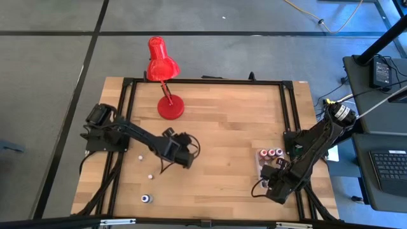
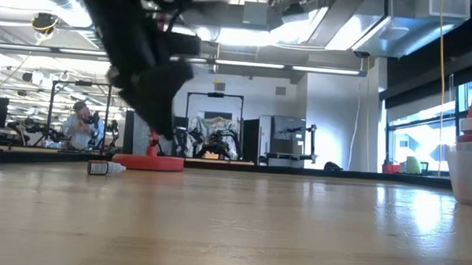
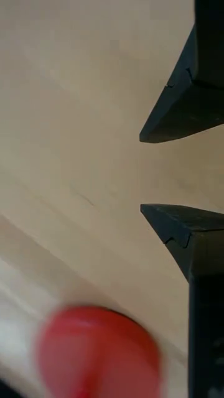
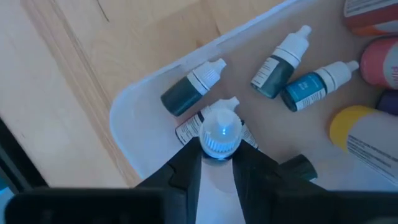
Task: Pick & Place food coloring
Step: Put the right small red bottle into the transparent container, then put the small red bottle into the transparent container
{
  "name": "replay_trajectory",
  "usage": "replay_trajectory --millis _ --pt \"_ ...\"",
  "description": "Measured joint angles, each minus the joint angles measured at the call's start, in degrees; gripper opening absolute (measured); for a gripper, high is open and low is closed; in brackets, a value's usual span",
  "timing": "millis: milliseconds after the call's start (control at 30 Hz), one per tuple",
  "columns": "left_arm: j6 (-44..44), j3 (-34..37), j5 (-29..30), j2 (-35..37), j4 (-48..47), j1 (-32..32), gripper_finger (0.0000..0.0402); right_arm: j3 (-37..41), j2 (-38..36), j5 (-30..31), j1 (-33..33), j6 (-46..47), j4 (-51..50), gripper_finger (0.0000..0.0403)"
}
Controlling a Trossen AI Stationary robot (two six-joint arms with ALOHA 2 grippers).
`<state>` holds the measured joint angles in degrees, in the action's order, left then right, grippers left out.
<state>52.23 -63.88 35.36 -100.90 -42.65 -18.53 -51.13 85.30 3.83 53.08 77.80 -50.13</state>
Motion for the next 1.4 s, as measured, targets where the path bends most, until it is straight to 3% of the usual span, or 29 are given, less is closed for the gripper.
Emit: replay_trajectory --millis 333,500,633,900,1400 --pt "11.8 0.0 -9.7 0.0 -14.9 6.0 0.0168 0.0 0.0 0.0 0.0 -0.1 1.3 0.0154" --pt "7.0 0.0 -9.7 0.0 -15.6 7.5 0.0187 0.0 0.0 0.0 0.0 -0.2 1.3 0.0174" --pt "4.7 0.0 -9.9 0.0 -15.3 7.5 0.0196 0.0 0.0 0.1 0.0 -0.3 1.3 0.0178" --pt "10.5 0.0 -16.5 0.0 -15.3 8.3 0.0203 0.0 0.0 0.1 0.0 -0.3 1.3 0.0179" --pt "11.1 0.0 -15.7 0.0 -15.3 8.2 0.0244 0.0 0.0 1.6 0.0 -0.5 1.3 0.0179"
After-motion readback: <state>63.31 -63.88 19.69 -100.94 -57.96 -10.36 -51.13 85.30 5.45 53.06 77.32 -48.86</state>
